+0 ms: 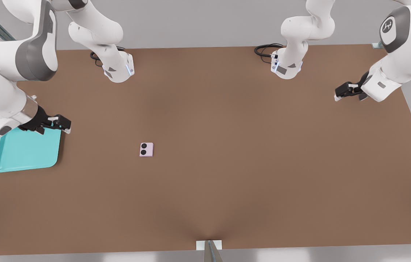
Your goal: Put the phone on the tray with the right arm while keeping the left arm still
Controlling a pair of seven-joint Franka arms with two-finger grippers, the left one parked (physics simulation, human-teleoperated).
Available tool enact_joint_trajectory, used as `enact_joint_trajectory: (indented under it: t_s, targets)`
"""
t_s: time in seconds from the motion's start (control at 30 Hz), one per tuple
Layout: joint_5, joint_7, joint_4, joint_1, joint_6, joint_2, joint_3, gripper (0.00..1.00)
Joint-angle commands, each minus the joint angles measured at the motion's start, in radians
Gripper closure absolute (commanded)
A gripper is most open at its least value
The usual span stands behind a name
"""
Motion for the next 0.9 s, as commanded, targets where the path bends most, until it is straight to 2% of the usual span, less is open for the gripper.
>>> enact_joint_trajectory:
  t_s: [0.0,0.07,0.17,0.3,0.43,0.73,0.87]
  targets:
    - [0.0,0.011,0.0,-0.009,0.045,-0.003,0.001,0.0]
    - [0.023,0.032,0.002,-0.001,0.066,0.003,0.001,0.0]
    - [0.003,0.042,-0.006,0.054,0.166,0.112,0.045,0.0]
    - [-0.058,0.216,-0.268,0.16,0.539,0.158,0.047,0.0]
    - [-0.058,0.474,-0.449,0.167,0.73,0.185,0.11,0.0]
    - [-0.058,0.709,-0.552,0.266,0.861,0.25,0.126,0.0]
    - [-0.06,0.704,-0.684,0.258,0.977,0.237,0.126,0.0]
